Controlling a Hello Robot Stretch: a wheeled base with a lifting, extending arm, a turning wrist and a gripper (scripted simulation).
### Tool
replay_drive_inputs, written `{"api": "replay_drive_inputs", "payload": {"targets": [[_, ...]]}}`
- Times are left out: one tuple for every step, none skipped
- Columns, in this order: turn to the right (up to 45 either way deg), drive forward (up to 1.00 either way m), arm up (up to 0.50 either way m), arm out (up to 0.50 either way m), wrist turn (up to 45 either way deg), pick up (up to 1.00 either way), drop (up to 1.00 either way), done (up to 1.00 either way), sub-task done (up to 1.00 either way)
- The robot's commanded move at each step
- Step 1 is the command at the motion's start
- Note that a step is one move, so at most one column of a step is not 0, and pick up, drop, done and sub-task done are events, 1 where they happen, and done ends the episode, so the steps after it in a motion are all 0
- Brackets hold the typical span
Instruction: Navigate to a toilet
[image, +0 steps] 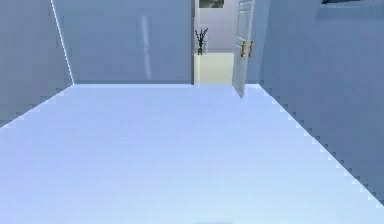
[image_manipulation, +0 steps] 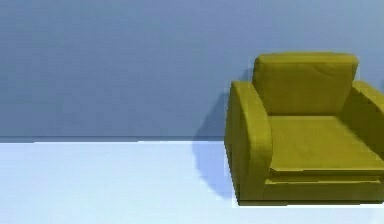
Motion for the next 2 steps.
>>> {"api": "replay_drive_inputs", "payload": {"targets": [[6.0,0.00,0.00,0.00,0.0,0.00,0.00,0.00,0.00],[0.0,1.00,0.00,0.00,0.0,0.00,0.00,0.00,0.00]]}}
